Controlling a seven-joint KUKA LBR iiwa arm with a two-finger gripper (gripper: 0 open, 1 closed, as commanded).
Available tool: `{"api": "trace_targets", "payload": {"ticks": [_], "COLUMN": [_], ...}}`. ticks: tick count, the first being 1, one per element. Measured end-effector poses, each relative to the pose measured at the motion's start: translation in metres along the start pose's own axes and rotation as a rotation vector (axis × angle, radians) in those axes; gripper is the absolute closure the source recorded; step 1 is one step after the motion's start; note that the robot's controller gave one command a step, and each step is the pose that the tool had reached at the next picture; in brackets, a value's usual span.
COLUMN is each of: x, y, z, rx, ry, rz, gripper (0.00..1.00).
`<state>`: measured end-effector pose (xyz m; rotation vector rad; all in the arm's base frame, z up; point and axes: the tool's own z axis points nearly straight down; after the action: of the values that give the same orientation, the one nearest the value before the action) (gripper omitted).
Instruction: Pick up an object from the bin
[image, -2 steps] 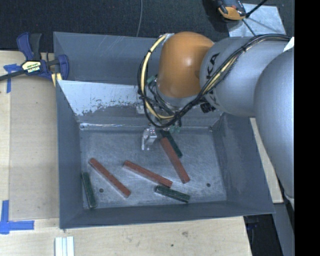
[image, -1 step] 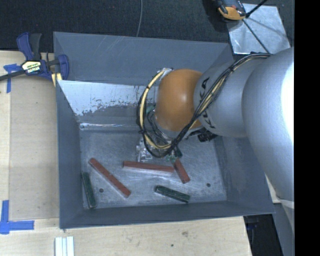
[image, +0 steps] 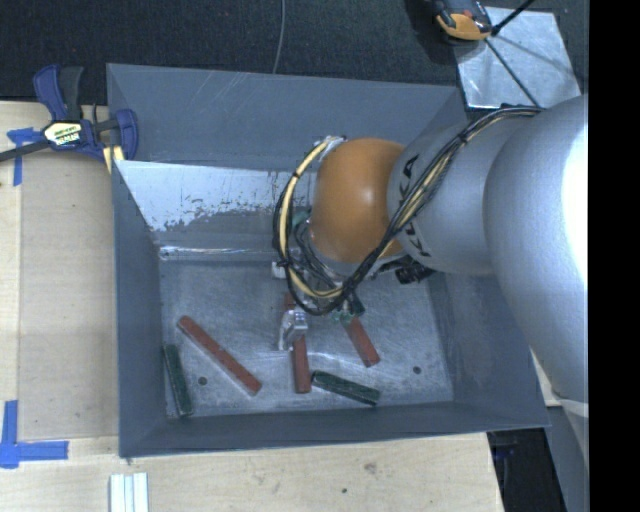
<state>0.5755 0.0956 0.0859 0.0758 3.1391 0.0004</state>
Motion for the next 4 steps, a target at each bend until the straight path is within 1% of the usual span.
{"api": "trace_targets", "payload": {"ticks": [1, 2, 3, 4], "x": [0.000, 0.000, 0.030, 0.034], "y": [0.000, -0.005, -0.010, -0.010], "z": [0.000, 0.002, 0.009, 0.011], "rx": [0.000, -0.001, -0.004, -0.003], "ry": [0.000, -0.002, -0.027, -0.013], "rz": [0.000, 0.003, -0.037, -0.037], "gripper": [0.00, 0.00, 1.00, 0.00]}}
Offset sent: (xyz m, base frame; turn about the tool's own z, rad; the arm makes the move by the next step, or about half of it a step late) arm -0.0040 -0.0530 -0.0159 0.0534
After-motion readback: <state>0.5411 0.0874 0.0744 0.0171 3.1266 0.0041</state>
